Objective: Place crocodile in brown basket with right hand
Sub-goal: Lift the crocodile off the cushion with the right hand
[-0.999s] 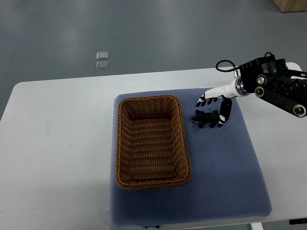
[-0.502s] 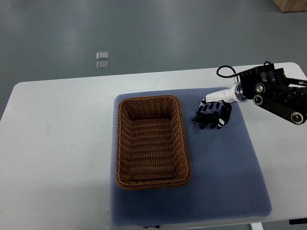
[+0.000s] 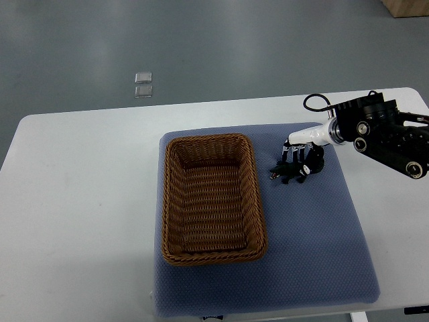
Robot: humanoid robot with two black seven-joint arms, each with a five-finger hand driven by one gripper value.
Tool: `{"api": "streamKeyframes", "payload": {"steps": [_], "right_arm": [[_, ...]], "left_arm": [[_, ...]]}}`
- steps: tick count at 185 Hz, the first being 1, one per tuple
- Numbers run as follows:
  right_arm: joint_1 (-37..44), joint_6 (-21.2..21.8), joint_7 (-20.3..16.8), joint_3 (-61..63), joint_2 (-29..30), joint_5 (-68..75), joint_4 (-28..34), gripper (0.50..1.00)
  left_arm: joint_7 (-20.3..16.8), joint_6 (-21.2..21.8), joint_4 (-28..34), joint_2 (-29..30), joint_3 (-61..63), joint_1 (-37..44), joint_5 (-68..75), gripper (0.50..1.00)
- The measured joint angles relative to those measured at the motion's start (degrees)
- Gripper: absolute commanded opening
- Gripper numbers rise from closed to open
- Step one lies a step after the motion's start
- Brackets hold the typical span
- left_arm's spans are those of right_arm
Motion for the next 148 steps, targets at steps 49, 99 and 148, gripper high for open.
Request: {"api": "streamKeyframes", "payload": {"steps": [49,99,148], "right_arm": [[0.64,0.03,0.11,0.11,-0.74,0.08,0.12,0.500],[3.74,0.65,0.30,0.33,-2.64,0.68,0.34,0.500],[8.29,2.22,0.40,1.12,-6.42,1.39,4.43,0.500]], "left_arm": [[0.00,0.02,0.00,0.00,0.00,0.01,0.00,1.000],[0.00,-0.06,0.00,0.00,0.01,0.02,0.00,1.000],[0.00,-0.07,-0.07,0.00,0.09,-0.06,0.02,1.000]]}}
